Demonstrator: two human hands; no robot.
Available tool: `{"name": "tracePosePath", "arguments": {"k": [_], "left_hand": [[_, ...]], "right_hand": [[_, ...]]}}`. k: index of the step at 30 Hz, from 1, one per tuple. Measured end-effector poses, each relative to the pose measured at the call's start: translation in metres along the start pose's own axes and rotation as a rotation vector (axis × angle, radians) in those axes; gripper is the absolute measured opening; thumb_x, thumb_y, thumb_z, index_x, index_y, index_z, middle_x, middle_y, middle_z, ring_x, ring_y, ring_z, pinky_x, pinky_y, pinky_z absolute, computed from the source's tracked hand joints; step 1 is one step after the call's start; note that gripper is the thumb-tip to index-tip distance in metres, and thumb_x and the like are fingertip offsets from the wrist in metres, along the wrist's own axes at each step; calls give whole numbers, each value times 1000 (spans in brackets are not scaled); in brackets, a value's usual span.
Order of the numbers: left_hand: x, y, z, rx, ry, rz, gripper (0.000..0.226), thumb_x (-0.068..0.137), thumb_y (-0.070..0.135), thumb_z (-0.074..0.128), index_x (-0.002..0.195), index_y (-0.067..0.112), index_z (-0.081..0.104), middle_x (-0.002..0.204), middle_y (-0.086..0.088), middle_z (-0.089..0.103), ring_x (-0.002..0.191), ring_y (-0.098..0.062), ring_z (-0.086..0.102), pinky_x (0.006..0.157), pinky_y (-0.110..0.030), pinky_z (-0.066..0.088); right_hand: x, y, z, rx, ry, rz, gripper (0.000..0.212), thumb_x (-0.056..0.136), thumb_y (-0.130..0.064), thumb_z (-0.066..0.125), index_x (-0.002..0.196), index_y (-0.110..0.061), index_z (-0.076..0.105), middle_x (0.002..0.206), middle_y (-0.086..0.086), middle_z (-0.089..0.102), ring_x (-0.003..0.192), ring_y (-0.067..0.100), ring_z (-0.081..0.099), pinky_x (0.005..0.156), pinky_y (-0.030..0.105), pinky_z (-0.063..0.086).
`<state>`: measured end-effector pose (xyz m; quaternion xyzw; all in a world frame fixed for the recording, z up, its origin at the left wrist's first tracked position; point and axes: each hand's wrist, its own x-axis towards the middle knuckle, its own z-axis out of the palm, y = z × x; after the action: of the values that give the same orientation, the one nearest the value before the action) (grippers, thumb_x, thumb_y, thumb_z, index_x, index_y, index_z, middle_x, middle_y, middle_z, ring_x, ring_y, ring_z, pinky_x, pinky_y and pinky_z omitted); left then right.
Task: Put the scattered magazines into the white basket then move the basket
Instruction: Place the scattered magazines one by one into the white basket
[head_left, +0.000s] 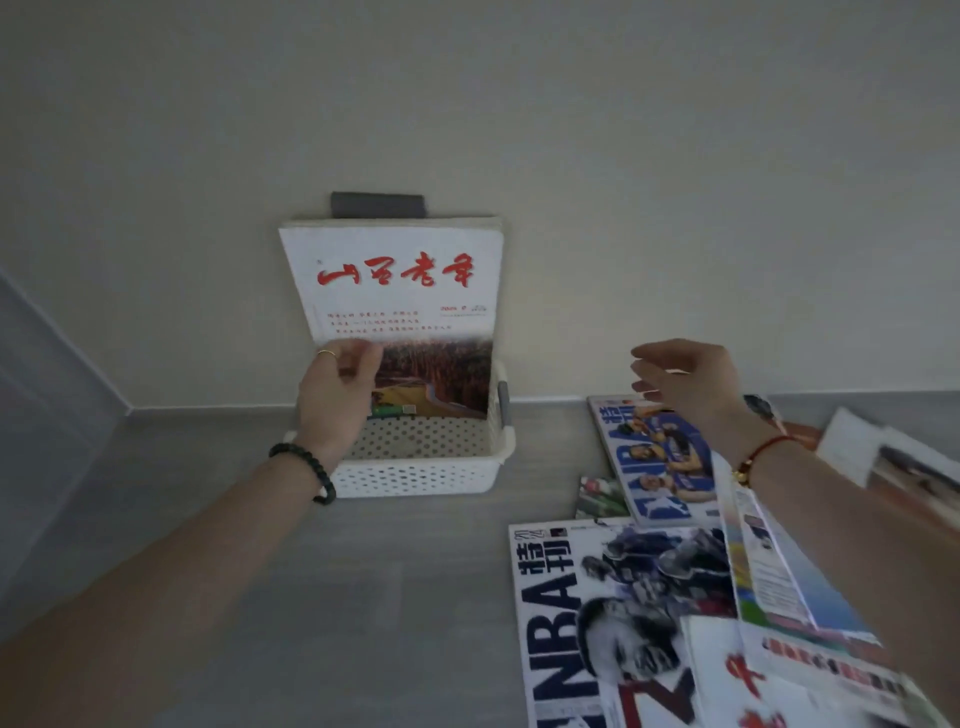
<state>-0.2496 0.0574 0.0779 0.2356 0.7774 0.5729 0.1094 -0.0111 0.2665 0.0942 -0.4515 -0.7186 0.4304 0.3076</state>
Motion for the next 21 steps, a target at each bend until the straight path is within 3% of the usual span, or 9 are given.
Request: {"name": "tracePosePath", "arguments": {"k": [3,7,9,11,15,17,19,21], "left_hand": [[-28,23,33,22,-96,90,20,90,35,48,98,18,57,94,1,62,78,-11,60,80,-11,46],[-69,50,92,-53,-244,116,18,90,29,49,96,14,58,90,-1,63,65,-7,57,60,-22,50],[-94,57,123,-56,-324,121,21,90,30,50,98,13,58,90,0,62,63,-6,57,59,-20,50],[-119,62,155,-27,-414,121,21,89,36,49,99,19,56,95,2,61,68,-6,59,66,-27,52],[-169,67,212,44,-583,98,18,88,43,47,97,30,55,101,9,63,87,-6,61,76,-26,52],[-193,68,241,43,-642,72,13,89,40,47,95,32,56,104,7,63,97,-11,60,83,-28,49],[-216,66,269,49,-707,15,16,88,39,48,98,29,55,111,4,62,102,-13,58,86,-28,48],[-238,62,295,50,-765,-38,21,87,41,49,102,27,54,114,3,60,101,-13,56,83,-24,46]], "right_hand": [[-20,21,-51,10,14,27,12,79,-3,65,84,-14,67,82,12,67,49,7,64,65,31,57],[-46,49,-118,-3,88,93,17,77,-7,67,81,-23,67,77,0,67,56,5,65,53,12,53],[-58,65,-153,-22,130,139,17,77,-9,69,82,-25,66,81,0,68,67,10,66,59,18,54],[-69,83,-185,-5,160,203,17,77,-8,68,79,-25,65,83,3,68,70,15,67,63,28,55],[-90,122,-241,-18,248,223,17,77,-2,67,92,-8,68,79,5,65,43,-5,58,41,8,45],[-97,144,-266,-106,261,219,15,76,-4,68,91,-8,69,77,3,65,46,-2,58,43,6,43],[-104,165,-285,-159,233,237,10,76,-7,68,85,-13,68,82,4,66,62,5,60,51,7,45],[-113,188,-297,-197,156,269,17,76,-10,69,91,-17,65,90,3,64,79,16,63,66,14,47]]}}
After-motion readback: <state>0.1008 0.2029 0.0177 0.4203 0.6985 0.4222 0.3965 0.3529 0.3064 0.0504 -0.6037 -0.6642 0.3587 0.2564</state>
